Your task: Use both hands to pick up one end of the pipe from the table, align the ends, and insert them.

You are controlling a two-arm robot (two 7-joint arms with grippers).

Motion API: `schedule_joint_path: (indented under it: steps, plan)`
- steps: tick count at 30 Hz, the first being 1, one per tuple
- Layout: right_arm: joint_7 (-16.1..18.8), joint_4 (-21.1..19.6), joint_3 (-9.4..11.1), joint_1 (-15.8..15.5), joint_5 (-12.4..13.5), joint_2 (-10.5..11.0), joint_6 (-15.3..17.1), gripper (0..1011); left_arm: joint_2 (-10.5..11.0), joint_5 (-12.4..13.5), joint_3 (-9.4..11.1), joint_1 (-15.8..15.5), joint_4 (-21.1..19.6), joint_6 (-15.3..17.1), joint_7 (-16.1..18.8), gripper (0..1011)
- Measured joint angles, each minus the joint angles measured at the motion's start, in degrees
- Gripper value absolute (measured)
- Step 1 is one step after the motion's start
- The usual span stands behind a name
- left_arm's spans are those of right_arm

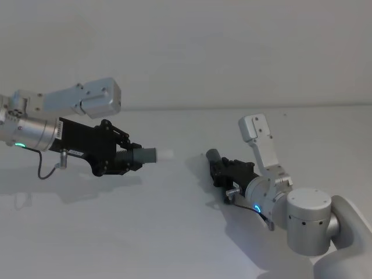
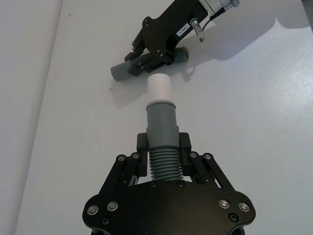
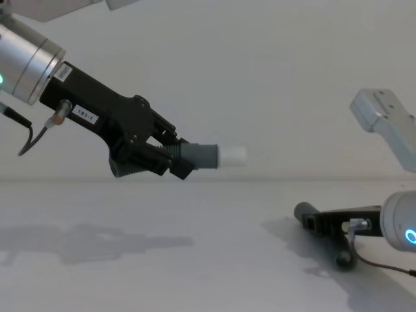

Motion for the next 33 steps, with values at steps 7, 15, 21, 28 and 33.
schedule_joint_path:
  steps: [7, 15, 21, 28, 33]
  plan:
    - [0.0, 0.0, 0.0, 0.0, 0.0, 0.0, 0.0, 264, 0.0, 0.0, 0.0, 0.0, 0.0, 0.0, 0.0, 336]
    - [0.0, 0.0, 0.0, 0.0, 0.0, 0.0, 0.0, 264, 0.0, 0.0, 0.0, 0.0, 0.0, 0.0, 0.0, 336]
    - [0.0, 0.0, 0.0, 0.0, 0.0, 0.0, 0.0, 264, 0.0, 0.0, 0.0, 0.0, 0.0, 0.0, 0.0, 336]
    - [0.1, 0.1, 0.0, 0.1, 0.0, 0.0, -0.1, 264, 0.0, 0.0, 0.0, 0.0, 0.0, 0.0, 0.0, 336]
    - [1.3, 1.3, -0.4, 0.8, -0.3, 0.2, -1.8, 264, 0.0, 0.0, 0.0, 0.0, 0.0, 0.0, 0.0, 336]
